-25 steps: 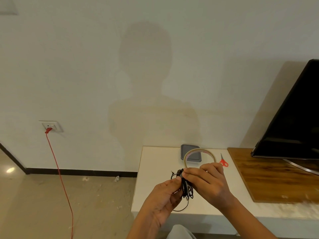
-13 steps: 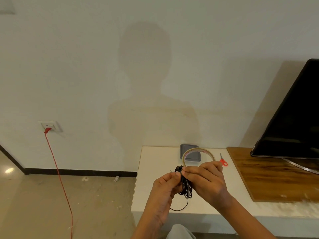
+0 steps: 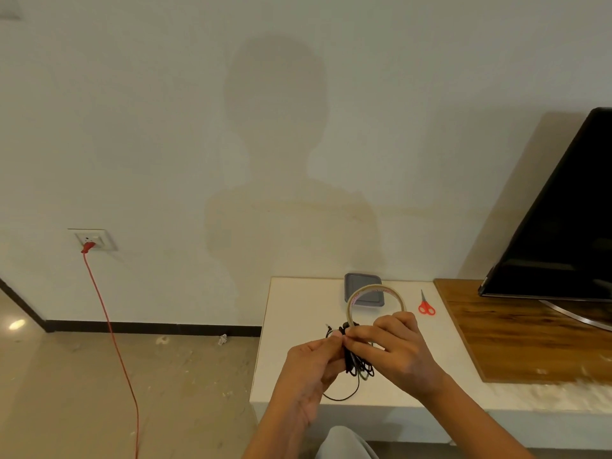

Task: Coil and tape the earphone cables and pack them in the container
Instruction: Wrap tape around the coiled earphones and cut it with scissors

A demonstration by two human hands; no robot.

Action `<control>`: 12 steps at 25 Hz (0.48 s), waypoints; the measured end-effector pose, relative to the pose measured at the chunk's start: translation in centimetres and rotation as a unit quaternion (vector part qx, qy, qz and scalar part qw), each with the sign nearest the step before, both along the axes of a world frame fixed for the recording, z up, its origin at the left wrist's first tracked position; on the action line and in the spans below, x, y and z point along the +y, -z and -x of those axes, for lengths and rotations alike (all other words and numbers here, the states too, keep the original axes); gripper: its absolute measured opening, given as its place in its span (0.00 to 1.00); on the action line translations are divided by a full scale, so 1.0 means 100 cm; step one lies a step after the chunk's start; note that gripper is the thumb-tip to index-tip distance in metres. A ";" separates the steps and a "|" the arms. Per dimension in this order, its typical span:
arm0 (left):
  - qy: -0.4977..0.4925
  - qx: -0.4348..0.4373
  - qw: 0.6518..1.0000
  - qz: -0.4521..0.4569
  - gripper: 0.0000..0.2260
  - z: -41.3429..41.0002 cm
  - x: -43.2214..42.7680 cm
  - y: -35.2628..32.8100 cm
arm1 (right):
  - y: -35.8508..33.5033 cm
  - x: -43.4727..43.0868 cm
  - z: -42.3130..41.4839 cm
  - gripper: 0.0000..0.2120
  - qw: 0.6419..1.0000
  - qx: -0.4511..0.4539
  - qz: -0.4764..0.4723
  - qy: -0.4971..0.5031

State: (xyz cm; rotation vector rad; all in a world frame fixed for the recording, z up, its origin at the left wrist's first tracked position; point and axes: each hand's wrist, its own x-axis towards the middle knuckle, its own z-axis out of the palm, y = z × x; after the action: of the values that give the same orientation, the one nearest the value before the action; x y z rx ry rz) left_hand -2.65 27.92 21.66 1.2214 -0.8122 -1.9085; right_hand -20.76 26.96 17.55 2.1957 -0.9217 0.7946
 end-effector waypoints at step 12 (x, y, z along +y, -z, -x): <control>0.015 0.070 0.985 -0.155 0.08 -0.001 -0.013 0.018 | -0.013 -0.014 0.009 0.03 0.987 0.119 -0.054 -0.097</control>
State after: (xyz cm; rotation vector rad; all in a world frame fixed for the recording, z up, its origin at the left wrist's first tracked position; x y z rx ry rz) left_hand -2.52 26.58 19.85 1.2424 -0.4727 -2.1767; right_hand -21.65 25.52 18.81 2.4386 -0.6539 0.5633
